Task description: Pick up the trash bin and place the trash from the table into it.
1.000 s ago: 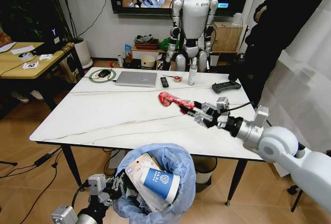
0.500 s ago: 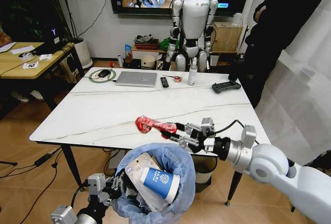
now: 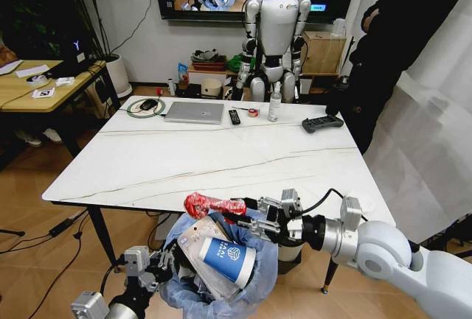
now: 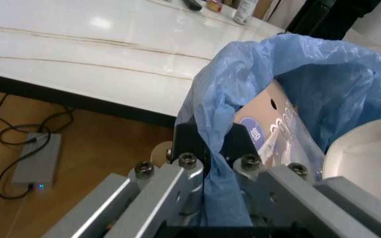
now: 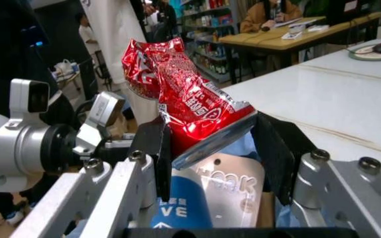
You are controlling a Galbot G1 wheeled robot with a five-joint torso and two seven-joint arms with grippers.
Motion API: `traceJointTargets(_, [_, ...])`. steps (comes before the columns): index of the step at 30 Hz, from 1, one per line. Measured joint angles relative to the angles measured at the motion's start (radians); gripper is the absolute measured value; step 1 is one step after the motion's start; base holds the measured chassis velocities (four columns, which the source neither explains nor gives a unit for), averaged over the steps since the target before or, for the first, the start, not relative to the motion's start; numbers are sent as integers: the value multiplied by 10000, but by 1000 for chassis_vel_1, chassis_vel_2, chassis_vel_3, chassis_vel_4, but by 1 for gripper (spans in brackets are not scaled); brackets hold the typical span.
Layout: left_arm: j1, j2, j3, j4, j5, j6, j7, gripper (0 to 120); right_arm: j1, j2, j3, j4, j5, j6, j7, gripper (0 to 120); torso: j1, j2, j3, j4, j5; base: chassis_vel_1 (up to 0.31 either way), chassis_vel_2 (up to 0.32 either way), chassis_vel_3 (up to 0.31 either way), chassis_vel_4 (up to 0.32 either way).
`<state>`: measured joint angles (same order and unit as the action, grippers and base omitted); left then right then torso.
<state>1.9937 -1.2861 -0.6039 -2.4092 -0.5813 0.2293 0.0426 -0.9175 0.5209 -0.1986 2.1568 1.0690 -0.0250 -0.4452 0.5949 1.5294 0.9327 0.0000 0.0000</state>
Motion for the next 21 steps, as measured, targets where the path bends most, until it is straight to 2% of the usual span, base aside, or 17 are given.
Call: traceJointTargets(21, [1, 41, -97, -45, -80, 6, -16, 0, -195, -32, -158, -414, -388, 197, -349, 38, 2, 0, 0, 0, -1, 0, 0, 0, 0])
